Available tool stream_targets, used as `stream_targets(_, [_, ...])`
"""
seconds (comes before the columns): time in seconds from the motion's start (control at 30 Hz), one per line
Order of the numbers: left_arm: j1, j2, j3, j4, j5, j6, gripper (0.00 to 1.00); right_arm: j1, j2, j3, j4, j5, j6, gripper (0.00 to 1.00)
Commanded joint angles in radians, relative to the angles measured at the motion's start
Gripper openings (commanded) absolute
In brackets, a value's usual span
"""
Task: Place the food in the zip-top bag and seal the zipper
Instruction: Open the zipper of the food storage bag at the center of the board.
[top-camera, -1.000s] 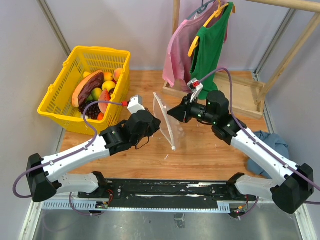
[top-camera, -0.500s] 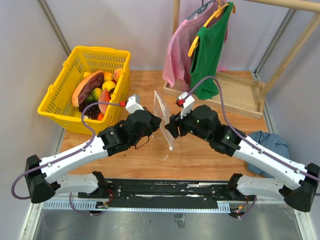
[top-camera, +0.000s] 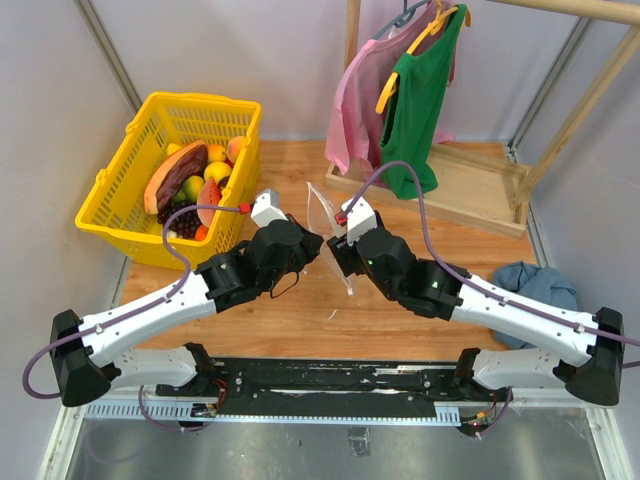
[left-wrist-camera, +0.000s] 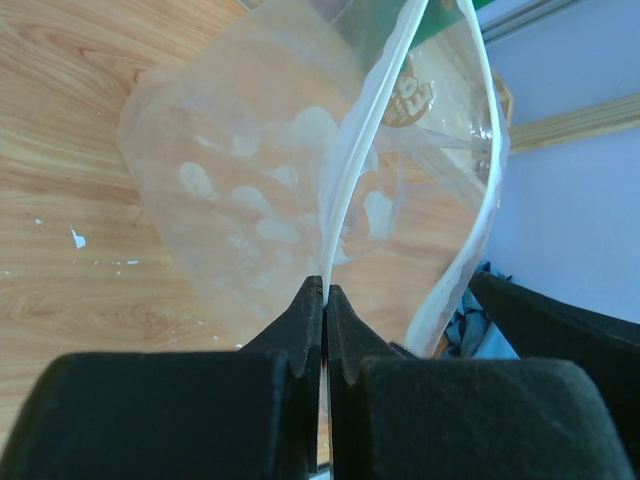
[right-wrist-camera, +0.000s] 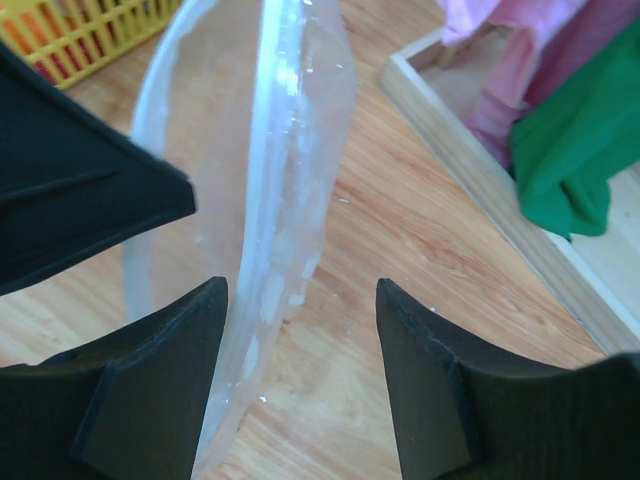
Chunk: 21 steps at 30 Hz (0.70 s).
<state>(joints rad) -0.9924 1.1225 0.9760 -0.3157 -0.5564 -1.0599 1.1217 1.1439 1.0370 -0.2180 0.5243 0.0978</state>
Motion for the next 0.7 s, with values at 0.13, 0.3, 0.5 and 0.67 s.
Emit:
stream_targets(0.13, [-0.011,-0.023,0.006,-0.04,-0.034,0.003,0.0,0.013,0.013,0.012,-0.014,0.327,-0.083,0.56])
stream_targets(0.3, [-0.01,-0.032,0.0,-0.054,-0.02,0.02,0.0,-0.006,0.008,-0.009,0.015,0.281,-0.106,0.5])
stream_targets(0.5, [-0.011,-0.021,0.015,-0.061,0.013,0.027,0.0,-0.013,0.039,-0.008,0.035,0.168,-0.097,0.5])
stream_targets(0.67, [-0.011,0.0,0.036,-0.055,0.026,0.02,0.0,-0.011,0.094,0.024,0.022,0.116,-0.076,0.54])
